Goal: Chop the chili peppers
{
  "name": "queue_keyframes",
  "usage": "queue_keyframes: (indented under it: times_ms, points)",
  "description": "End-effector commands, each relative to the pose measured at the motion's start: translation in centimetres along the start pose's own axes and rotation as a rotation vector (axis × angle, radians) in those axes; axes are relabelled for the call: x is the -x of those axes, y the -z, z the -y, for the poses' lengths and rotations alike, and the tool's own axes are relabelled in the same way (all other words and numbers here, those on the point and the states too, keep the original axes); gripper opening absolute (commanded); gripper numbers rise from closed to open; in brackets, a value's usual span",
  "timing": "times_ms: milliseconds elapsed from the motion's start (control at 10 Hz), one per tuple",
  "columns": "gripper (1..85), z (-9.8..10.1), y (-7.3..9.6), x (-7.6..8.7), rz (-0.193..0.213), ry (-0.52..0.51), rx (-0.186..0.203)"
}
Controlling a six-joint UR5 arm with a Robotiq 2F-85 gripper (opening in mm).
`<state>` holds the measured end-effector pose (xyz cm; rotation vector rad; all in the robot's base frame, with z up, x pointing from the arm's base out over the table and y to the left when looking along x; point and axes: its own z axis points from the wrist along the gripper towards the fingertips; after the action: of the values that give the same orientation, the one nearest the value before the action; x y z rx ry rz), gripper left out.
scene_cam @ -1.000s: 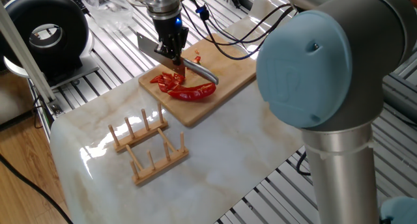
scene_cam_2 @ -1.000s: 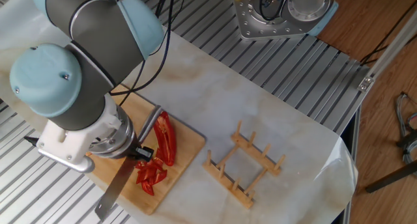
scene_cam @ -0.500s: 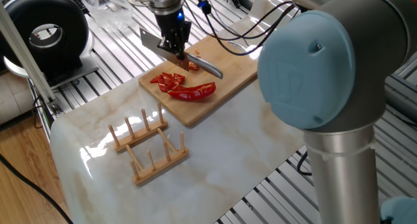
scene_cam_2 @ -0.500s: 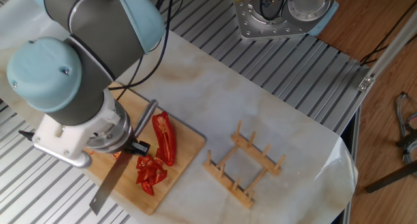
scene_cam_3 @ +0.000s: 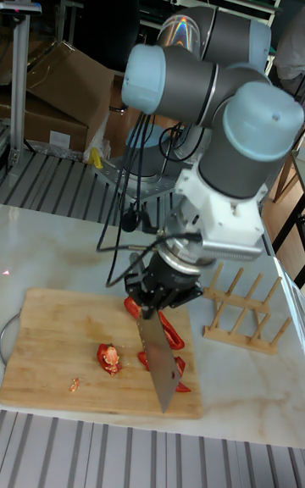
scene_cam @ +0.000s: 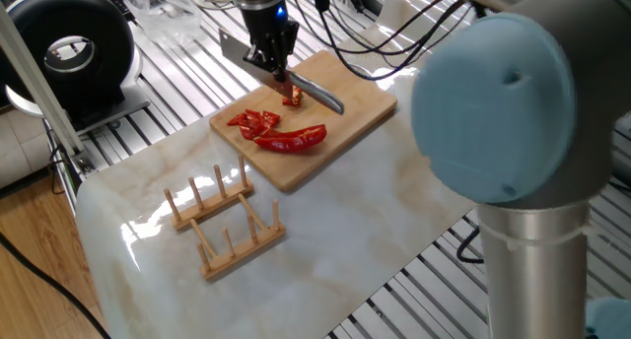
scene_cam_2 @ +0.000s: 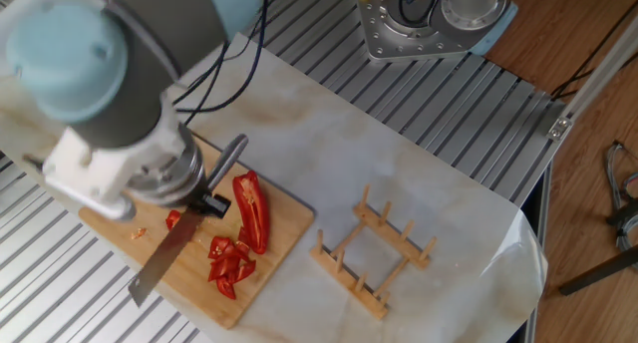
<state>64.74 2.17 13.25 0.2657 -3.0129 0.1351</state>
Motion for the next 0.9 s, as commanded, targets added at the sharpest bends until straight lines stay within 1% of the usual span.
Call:
queue_keyframes:
  times_ms: [0, 100, 300, 500, 600, 700, 800]
  points:
    - [1.3, 0.3, 2.3, -1.7, 0.044, -0.071, -0.029]
    - [1.3, 0.0, 2.5, -1.4, 0.054, -0.090, -0.027]
    - [1.3, -0.4, 2.4, -0.7, 0.064, -0.114, -0.023]
    - [1.3, -0.5, 2.5, -0.8, 0.064, -0.107, -0.025]
    - [1.3, -0.5, 2.5, -0.7, 0.067, -0.112, -0.034]
    - [1.3, 0.0, 2.7, -0.6, 0.074, -0.124, -0.056]
    - [1.3, 0.3, 2.8, -0.7, 0.071, -0.119, -0.075]
